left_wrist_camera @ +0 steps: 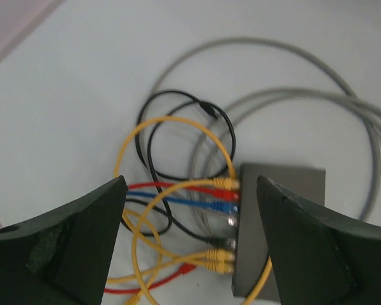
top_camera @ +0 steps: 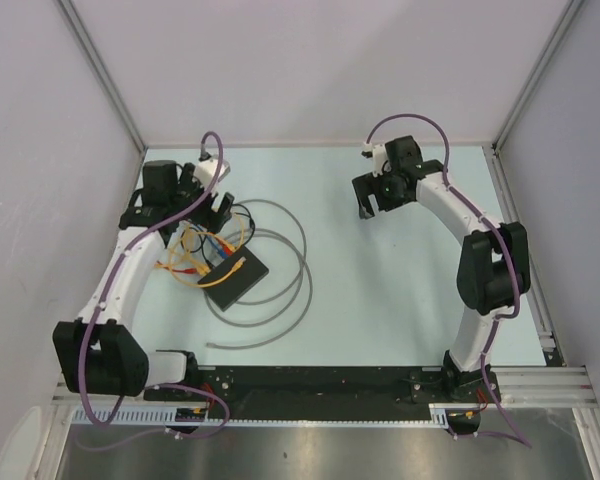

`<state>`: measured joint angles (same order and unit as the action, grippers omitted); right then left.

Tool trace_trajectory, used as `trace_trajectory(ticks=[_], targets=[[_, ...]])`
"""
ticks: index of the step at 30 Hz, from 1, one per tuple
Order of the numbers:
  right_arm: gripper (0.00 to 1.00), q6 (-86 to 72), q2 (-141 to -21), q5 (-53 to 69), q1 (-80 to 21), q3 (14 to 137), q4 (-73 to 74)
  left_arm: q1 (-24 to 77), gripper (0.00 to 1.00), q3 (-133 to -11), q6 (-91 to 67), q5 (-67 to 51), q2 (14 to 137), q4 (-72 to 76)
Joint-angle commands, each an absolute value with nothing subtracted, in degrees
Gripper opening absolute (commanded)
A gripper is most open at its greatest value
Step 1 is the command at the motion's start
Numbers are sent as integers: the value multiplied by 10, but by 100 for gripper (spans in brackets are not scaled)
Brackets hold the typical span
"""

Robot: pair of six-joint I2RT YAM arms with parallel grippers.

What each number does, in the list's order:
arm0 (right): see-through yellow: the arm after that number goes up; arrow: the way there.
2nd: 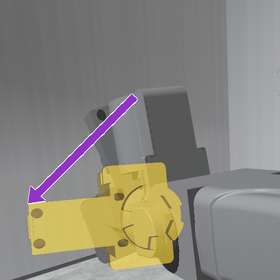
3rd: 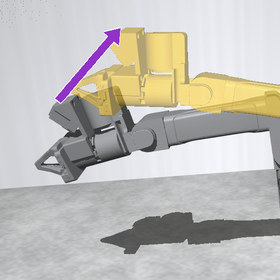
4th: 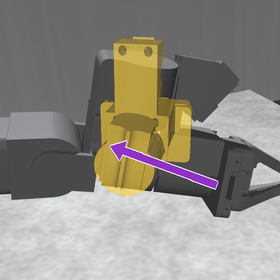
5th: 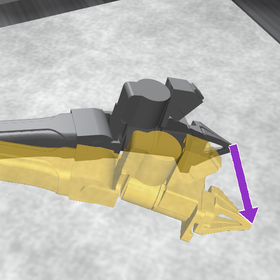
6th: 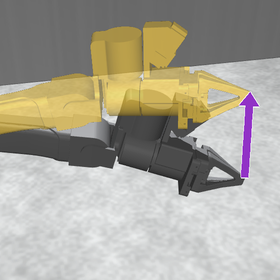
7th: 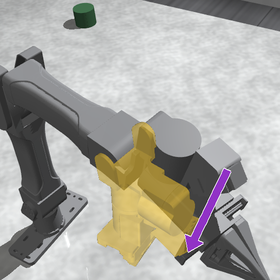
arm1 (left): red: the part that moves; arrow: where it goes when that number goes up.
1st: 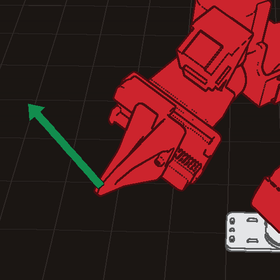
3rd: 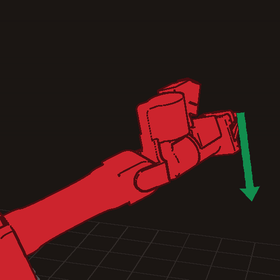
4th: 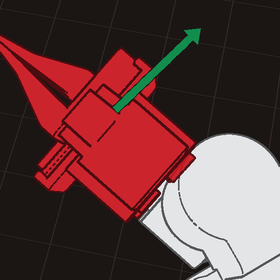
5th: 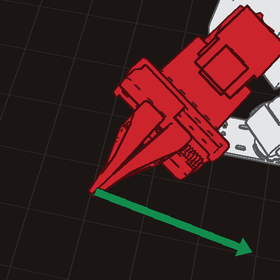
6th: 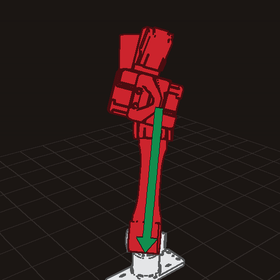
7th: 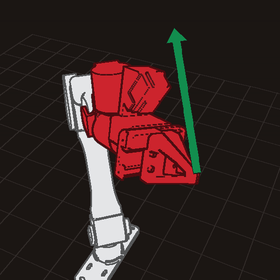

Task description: Pull the plug from the switch port

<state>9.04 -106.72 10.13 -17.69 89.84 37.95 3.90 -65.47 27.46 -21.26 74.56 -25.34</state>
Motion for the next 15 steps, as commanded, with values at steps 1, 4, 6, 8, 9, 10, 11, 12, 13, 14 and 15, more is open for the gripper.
trace_trajectory(ticks=[1, 4, 6, 8, 9, 10, 11, 12, 13, 14, 15], targets=[[97, 111, -1028, 153, -185, 879, 375, -15, 88, -649, 421, -313, 722, -477], [97, 130, -1024, 175, -195, 869, 367, -33, 80, -663, 505, -314, 725, -575], [96, 127, -1025, 185, -199, 870, 359, -45, 76, -637, 583, -293, 719, -645], [96, 121, -1032, 187, -207, 874, 349, -48, 68, -600, 644, -278, 692, -642], [96, 120, -1035, 187, -209, 876, 350, -48, 65, -559, 656, -267, 681, -627], [96, 119, -1042, 187, -214, 880, 350, -48, 61, -542, 662, -265, 663, -608], [95, 119, -1046, 187, -215, 885, 352, -47, 60, -513, 678, -274, 657, -579], [95, 117, -1049, 187, -216, 887, 352, -44, 58, -498, 684, -274, 657, -565], [95, 116, -1051, 188, -220, 889, 352, -40, 57, -487, 687, -269, 658, -549], [95, 115, -1056, 189, -221, 892, 352, -36, 56, -468, 699, -263, 660, -537], [95, 116, -1060, 192, -221, 902, 355, -33, 54, -461, 702, -251, 664, -511]])
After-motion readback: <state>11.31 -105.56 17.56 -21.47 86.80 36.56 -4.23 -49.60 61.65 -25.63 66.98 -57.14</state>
